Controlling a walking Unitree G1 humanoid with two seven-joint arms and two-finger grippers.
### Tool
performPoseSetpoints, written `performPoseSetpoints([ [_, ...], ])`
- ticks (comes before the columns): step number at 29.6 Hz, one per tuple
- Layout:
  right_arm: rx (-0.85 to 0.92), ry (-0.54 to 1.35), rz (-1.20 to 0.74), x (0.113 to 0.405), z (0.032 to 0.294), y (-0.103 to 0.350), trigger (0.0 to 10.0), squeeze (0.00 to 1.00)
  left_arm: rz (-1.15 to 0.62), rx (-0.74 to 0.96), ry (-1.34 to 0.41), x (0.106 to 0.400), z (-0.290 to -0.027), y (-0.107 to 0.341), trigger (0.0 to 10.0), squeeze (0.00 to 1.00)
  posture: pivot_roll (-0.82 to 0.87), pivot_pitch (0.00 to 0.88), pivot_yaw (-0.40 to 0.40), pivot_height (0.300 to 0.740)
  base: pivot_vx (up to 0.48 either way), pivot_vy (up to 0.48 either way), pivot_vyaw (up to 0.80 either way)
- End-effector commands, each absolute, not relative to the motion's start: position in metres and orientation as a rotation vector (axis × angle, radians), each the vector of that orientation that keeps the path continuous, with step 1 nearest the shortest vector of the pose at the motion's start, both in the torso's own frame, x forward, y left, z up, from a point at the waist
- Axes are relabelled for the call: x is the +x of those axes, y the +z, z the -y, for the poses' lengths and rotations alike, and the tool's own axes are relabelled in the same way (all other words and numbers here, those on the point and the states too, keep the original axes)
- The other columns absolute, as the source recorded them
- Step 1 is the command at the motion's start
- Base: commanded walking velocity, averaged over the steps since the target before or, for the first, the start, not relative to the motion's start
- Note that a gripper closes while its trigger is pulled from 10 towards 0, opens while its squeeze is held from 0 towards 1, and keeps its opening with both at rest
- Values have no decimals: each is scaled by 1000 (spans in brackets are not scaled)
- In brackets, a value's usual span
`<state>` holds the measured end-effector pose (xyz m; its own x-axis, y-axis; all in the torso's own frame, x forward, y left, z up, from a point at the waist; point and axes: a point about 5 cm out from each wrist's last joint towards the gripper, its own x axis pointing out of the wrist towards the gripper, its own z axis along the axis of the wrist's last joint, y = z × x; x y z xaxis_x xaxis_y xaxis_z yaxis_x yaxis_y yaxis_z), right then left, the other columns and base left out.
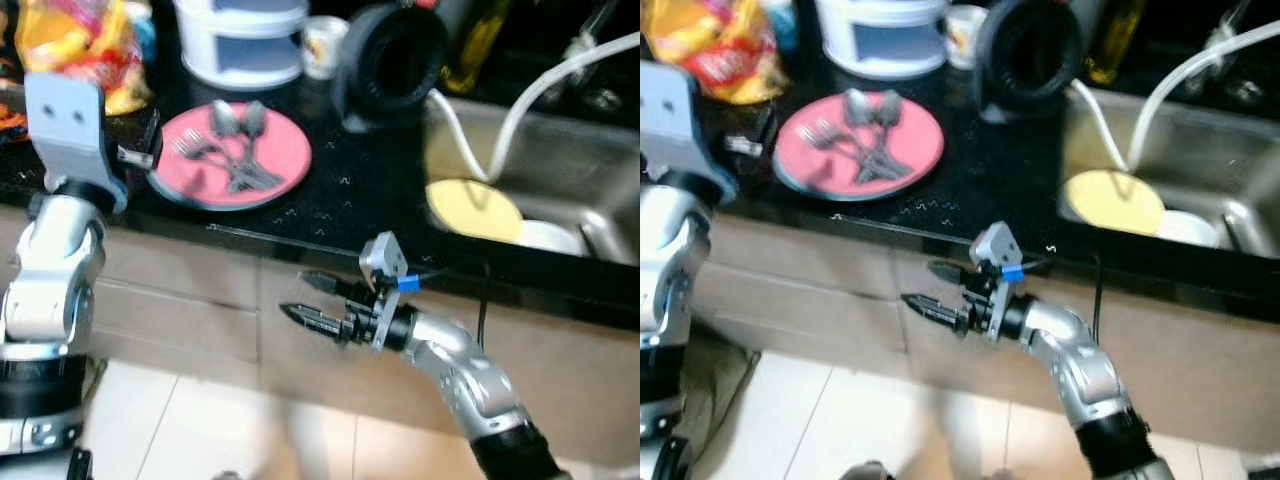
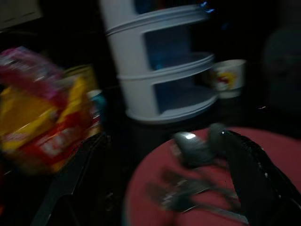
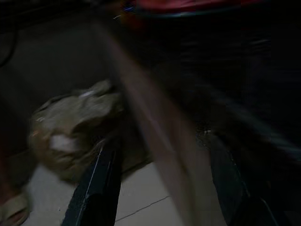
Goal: Kitchen organization
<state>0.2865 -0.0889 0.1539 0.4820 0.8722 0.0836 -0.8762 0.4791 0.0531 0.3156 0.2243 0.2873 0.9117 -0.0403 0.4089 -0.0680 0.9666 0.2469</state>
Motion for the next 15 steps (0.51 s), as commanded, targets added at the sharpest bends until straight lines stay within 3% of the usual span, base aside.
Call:
performPoseSetpoints([
  [1, 71, 1018, 62, 292, 91, 157, 10000, 0, 427, 299, -39, 317, -221, 288, 10000, 0, 128, 119, -60, 740, 0, 0, 0],
  [8, 33, 981, 23, 292, 95, 150, 10000, 0, 455, 507, -172, 322, -227, 306, 10000, 0, 117, 138, -64, 740, 0, 0, 0],
  [15, 19, 968, -2, 287, 96, 144, 10000, 0, 418, 639, -192, 329, -243, 316, 10000, 0, 99, 164, -55, 740, 0, 0, 0],
])
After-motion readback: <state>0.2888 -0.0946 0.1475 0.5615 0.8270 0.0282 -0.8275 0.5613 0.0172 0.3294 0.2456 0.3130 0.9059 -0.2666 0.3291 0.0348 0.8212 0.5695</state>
